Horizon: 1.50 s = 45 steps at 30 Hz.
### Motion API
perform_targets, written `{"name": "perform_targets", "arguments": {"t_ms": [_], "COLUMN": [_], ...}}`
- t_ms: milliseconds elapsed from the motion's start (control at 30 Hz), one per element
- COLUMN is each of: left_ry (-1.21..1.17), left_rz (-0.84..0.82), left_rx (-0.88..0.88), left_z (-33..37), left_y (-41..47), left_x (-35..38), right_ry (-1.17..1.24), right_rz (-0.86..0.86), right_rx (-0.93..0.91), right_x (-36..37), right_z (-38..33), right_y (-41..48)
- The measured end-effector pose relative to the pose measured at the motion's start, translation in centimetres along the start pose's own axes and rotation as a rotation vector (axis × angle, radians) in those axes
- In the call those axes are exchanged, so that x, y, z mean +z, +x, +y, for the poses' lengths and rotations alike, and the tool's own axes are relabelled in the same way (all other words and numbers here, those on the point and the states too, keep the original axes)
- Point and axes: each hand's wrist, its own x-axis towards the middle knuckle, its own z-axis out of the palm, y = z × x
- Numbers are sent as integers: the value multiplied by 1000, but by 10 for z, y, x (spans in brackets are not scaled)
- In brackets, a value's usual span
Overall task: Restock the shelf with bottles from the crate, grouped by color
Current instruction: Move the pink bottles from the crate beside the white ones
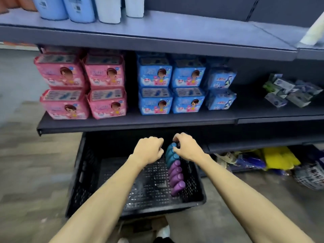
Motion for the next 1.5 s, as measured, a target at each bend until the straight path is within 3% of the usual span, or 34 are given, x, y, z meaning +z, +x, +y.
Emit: {"name": "perform_targets", "arguments": {"t_ms": [200,400,967,1333,1500], "left_ry": [-105,-128,-208,-266,-286], "left_rz": [-143,-224,-367,-395,-352], "left_rx": [-142,-192,-288,-336,-403], "left_z": [37,56,44,32,18], "left_y": [-14,-14,-31,-32,-36], "left_x": [68,99,157,200,202], "right_ry": [-92,-271,-483,-343,-134], "right_rz": [-264,-482,-560,-618,-591], "right_rx": [56,-2,7,23,90], "right_x": [54,102,154,195,212], "right_z": [50,66,66,78,76], "right_y": [-3,-13,-29,-16,-6]}}
